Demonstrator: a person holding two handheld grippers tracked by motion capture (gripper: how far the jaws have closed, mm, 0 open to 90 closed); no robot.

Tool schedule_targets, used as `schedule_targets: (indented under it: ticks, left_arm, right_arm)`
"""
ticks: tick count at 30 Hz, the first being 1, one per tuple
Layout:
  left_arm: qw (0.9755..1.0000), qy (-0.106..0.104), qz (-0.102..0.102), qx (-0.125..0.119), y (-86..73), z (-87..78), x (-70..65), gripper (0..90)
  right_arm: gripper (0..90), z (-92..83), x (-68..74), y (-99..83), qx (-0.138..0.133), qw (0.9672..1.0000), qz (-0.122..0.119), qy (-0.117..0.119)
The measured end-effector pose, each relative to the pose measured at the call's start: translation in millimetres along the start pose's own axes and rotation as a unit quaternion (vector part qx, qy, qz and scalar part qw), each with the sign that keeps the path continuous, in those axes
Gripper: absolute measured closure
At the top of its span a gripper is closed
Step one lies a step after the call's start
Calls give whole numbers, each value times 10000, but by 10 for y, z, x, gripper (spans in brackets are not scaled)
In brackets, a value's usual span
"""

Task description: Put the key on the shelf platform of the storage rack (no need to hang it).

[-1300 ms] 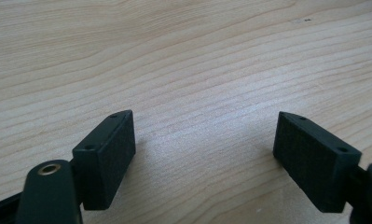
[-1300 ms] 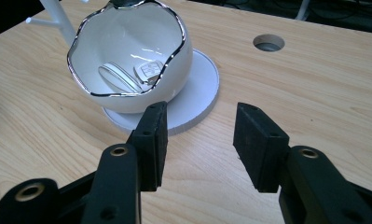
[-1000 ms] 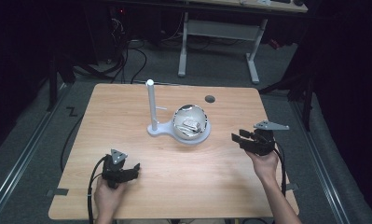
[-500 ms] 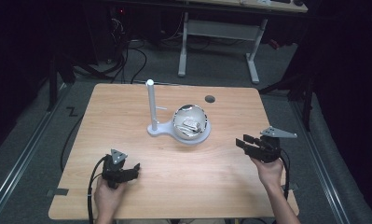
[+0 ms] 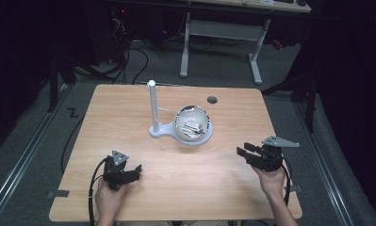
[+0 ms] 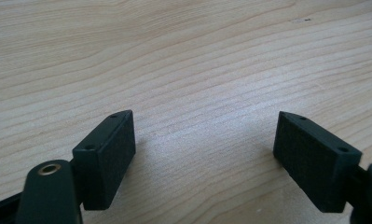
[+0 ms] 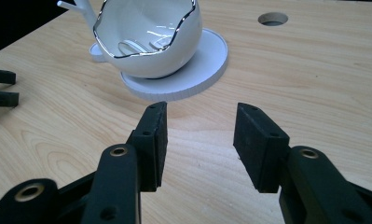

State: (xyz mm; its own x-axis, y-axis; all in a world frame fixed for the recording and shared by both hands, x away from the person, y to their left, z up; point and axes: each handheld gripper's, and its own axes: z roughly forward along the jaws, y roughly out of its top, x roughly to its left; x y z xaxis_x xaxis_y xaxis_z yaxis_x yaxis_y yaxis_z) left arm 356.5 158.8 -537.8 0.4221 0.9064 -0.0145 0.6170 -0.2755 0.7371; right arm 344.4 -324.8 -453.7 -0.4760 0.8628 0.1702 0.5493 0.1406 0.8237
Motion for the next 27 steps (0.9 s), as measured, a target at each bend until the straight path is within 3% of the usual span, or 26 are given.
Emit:
schedule_targets:
  ticks: [21, 27]
  left_arm:
    - [10000, 3, -2, 0, 0, 0, 0, 211]
    - [10000, -3, -4, 4, 0, -1, 0, 210]
  right_arm:
    - [553, 45, 76, -228, 57, 10000, 33, 57]
    - [553, 131, 93, -312, 175, 9998, 24, 30]
